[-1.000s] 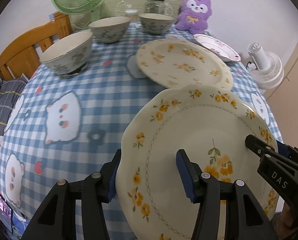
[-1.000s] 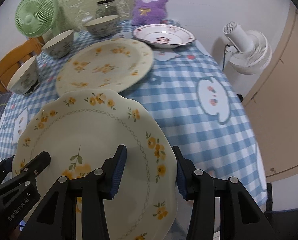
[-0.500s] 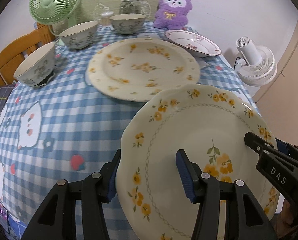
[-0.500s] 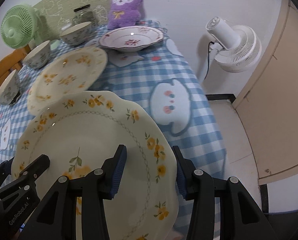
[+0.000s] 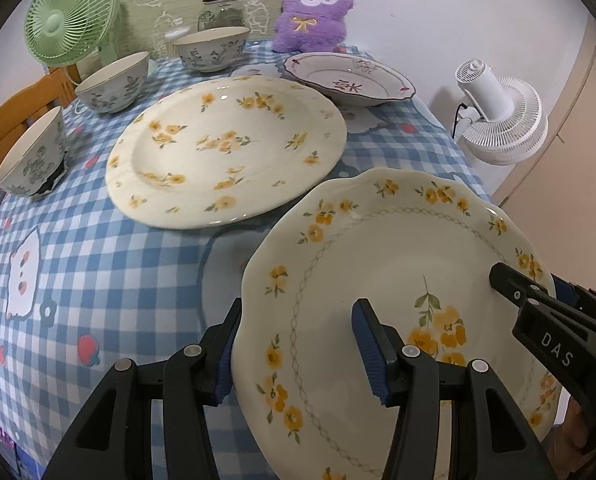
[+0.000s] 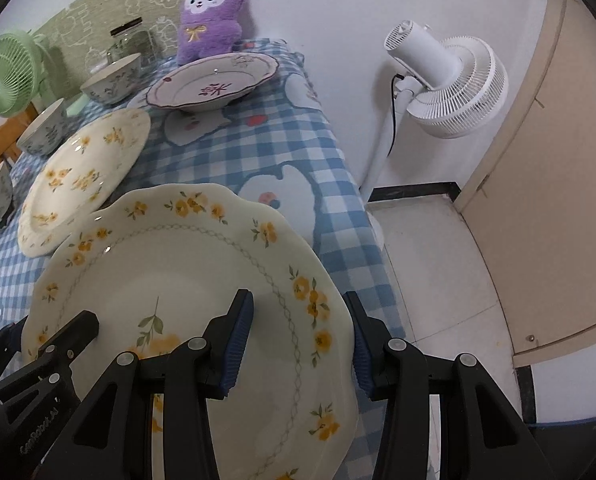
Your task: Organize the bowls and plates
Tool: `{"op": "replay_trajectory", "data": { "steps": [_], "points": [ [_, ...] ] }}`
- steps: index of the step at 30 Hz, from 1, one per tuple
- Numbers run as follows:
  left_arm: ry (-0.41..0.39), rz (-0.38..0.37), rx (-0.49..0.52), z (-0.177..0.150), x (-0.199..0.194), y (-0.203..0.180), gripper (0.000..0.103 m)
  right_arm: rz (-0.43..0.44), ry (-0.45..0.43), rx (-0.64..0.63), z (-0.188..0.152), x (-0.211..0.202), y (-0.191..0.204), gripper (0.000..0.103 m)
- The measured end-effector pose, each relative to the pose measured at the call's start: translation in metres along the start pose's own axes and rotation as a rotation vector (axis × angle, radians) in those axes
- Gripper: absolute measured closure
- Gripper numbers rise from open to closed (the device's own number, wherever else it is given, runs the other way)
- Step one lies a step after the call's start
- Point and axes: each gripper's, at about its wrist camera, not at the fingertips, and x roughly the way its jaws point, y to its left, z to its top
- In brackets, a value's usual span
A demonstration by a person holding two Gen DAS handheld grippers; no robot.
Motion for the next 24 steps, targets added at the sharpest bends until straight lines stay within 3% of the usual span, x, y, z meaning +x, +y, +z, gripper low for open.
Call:
{"op": "replay_trajectory", "data": {
  "steps": [17,19,20,21,24],
  "points": [
    [0.011,-0.010,0.000,0.005,0.012,-0.001,0.046,0.009,0.022,0.021,0.002,0.009,-0.001,0.052],
    [0.012,-0.009,0.027,0.005,0.012,-0.005,0.035,0.012,0.030,0.024,0.002,0.011,-0.001,0.051],
    [0.013,-0.009,0.036,0.004,0.012,-0.007,0.022,0.017,0.033,0.028,0.002,0.011,-0.001,0.050],
    [0.014,-0.006,0.042,0.002,0.011,-0.008,0.017,0.024,0.034,0.038,0.002,0.011,-0.002,0.048],
    [0.008,-0.009,0.042,0.001,0.008,-0.008,0.014,0.028,0.003,0.035,0.003,0.004,0.000,0.032]
  ]
}}
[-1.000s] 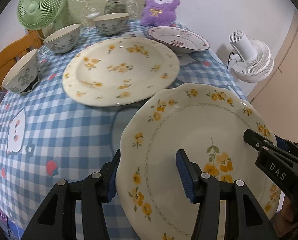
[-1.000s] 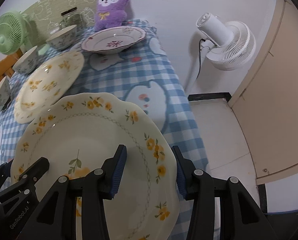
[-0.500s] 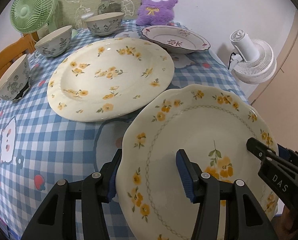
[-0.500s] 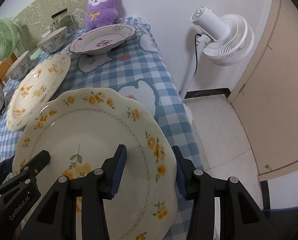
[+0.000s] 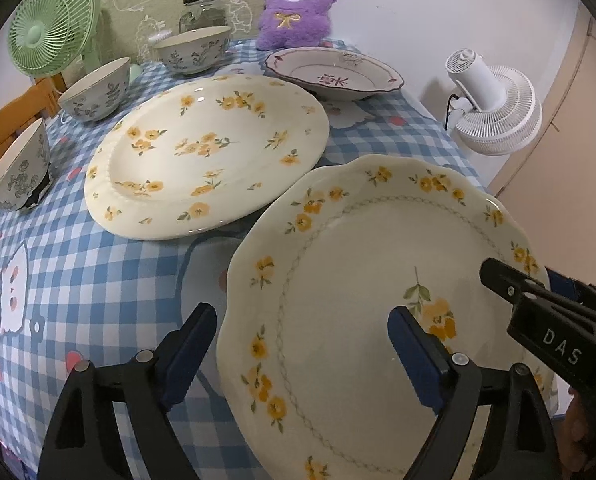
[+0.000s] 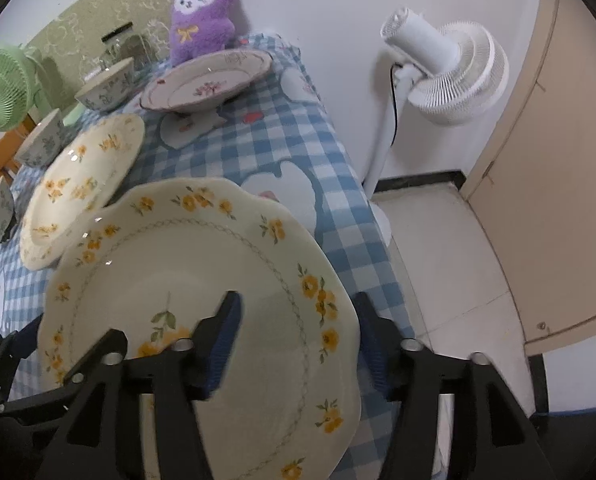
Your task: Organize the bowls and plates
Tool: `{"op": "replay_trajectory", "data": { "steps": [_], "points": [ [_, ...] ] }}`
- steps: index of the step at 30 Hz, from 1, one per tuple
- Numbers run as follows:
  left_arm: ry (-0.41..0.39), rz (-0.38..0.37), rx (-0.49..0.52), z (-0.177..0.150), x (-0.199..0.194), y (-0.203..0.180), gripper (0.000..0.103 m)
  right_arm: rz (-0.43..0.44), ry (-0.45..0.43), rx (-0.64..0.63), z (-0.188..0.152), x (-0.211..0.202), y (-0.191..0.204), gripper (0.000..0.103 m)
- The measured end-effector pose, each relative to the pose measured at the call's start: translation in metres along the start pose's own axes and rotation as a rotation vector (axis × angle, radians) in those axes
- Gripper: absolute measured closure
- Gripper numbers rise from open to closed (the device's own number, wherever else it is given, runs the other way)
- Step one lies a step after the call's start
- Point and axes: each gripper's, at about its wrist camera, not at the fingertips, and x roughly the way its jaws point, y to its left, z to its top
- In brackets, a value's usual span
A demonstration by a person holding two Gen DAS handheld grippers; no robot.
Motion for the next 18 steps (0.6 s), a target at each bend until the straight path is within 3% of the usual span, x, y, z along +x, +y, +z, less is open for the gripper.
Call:
{"op": "replay_trajectory", "data": {
  "steps": [3,18],
  "points": [
    [0.011,0.008,-0.014,-0.001,-0.002,0.004,0.014,-0.016,-0.053,-0.034,0.000,-0.012,0.007,0.022],
    [-0.068,0.076,-0.033,0.009,-0.055,0.009,0.010,0.058,-0.100,-0.118,0.012,-0.061,0.038,0.021]
  ]
}}
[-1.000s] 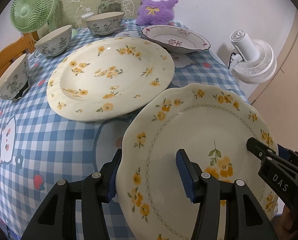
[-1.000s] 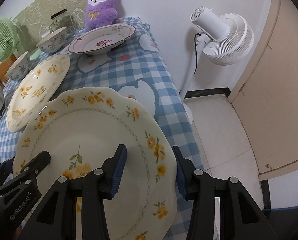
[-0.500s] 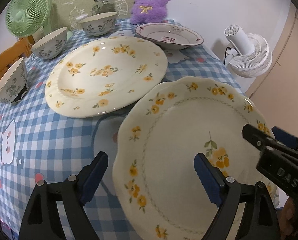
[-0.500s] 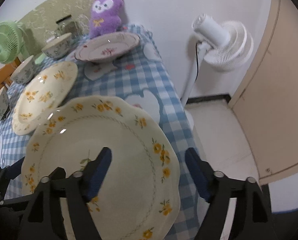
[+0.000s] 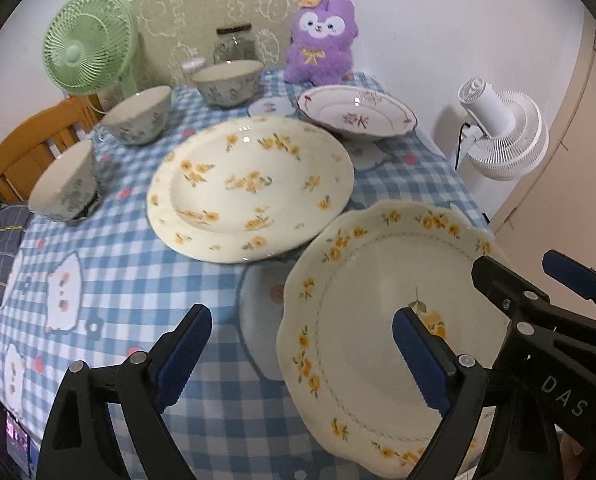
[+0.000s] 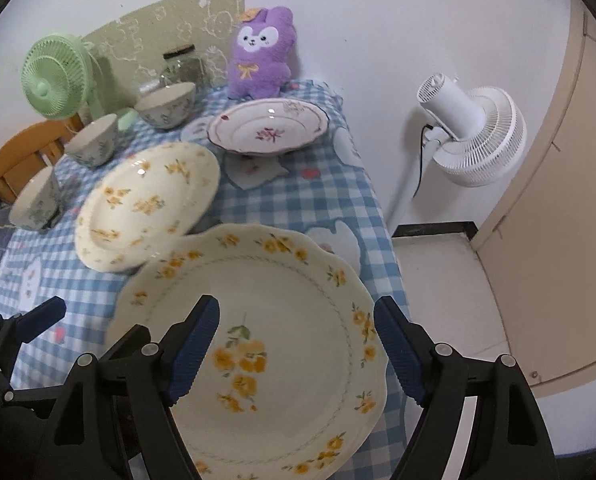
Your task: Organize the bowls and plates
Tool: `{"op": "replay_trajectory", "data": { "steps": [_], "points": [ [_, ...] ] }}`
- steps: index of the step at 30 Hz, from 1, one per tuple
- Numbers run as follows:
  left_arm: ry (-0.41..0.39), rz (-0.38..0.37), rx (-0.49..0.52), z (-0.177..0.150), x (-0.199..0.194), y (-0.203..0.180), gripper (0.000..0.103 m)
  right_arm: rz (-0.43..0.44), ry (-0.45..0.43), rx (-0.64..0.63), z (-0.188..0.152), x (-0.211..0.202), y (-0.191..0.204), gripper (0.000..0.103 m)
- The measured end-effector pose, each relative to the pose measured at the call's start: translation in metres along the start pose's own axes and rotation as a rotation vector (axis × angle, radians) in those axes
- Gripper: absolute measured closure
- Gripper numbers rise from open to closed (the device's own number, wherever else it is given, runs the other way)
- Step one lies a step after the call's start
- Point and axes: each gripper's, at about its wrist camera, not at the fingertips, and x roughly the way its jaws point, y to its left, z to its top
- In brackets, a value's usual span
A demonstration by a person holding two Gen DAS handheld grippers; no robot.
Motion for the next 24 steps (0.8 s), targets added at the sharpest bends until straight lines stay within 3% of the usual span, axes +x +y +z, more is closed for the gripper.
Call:
{"op": "replay_trajectory", "data": {
  "steps": [14,24],
  "points": [
    [-0.118,0.068,-0.070,0.023,-0.069,0.011,0.009,0.089,-0.100,-0.034,0.033,-0.063,0.019,0.021],
    [-0.154,0.106,-0.095,0.036,-0.077,0.032,0.009,0.111,-0.126,-0.038,0.051,-0.069,0.040,0.018]
  ]
}}
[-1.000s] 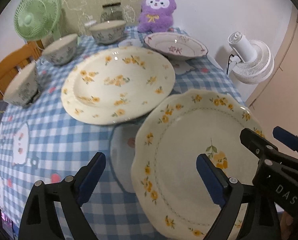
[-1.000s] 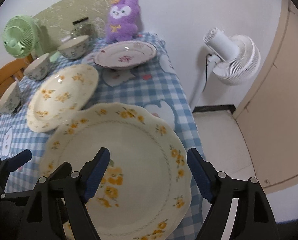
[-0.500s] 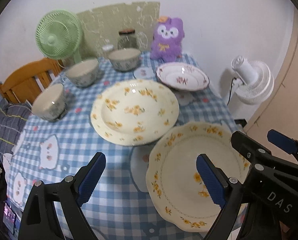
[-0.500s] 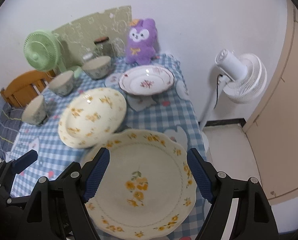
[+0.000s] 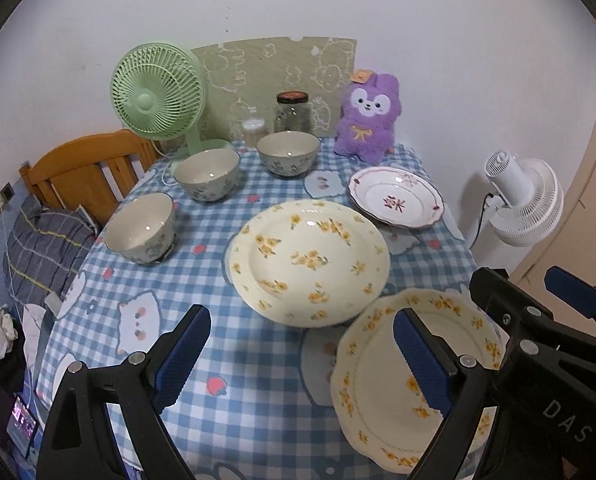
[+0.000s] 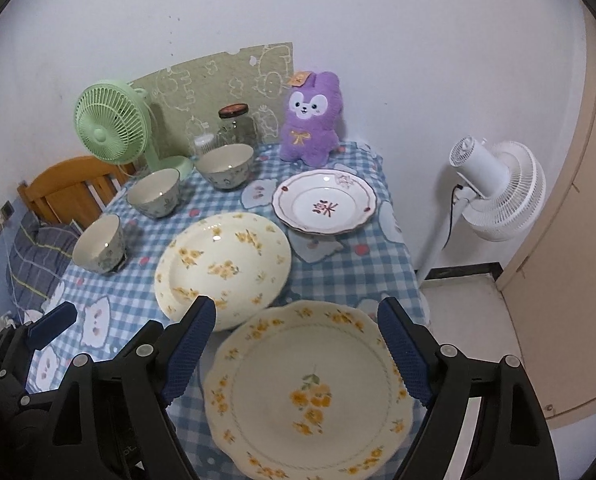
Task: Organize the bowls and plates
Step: 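Move both grippers to the beaded-rim yellow-flowered plate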
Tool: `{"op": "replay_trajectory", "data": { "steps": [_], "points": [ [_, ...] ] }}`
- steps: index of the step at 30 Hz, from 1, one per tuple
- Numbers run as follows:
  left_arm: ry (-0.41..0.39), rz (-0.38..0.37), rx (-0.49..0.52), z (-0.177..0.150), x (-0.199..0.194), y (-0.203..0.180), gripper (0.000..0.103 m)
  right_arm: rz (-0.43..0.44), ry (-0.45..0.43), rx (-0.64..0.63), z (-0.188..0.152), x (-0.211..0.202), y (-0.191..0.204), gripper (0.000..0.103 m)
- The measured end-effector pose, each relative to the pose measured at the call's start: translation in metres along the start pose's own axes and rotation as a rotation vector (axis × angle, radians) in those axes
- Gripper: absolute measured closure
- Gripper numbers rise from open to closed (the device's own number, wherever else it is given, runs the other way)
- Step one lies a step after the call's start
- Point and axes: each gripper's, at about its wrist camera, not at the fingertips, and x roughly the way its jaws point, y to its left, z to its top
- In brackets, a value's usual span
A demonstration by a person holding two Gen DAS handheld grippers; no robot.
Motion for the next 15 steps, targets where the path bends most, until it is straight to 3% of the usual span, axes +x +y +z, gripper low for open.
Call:
{"op": "replay_trajectory", "data": {
  "steps": [7,15],
  "points": [
    [0.006,0.012,-0.050,0.022,0.014,0.020,0.009,0.014,-0.022,-0.051,0.028,0.018,0.023,0.018],
    [0.012,0.008,-0.032,0.048,0.037,0.039,0.009,0.016,-0.008,-0.004,0.049,0.045,0.041,0.018]
  ]
}}
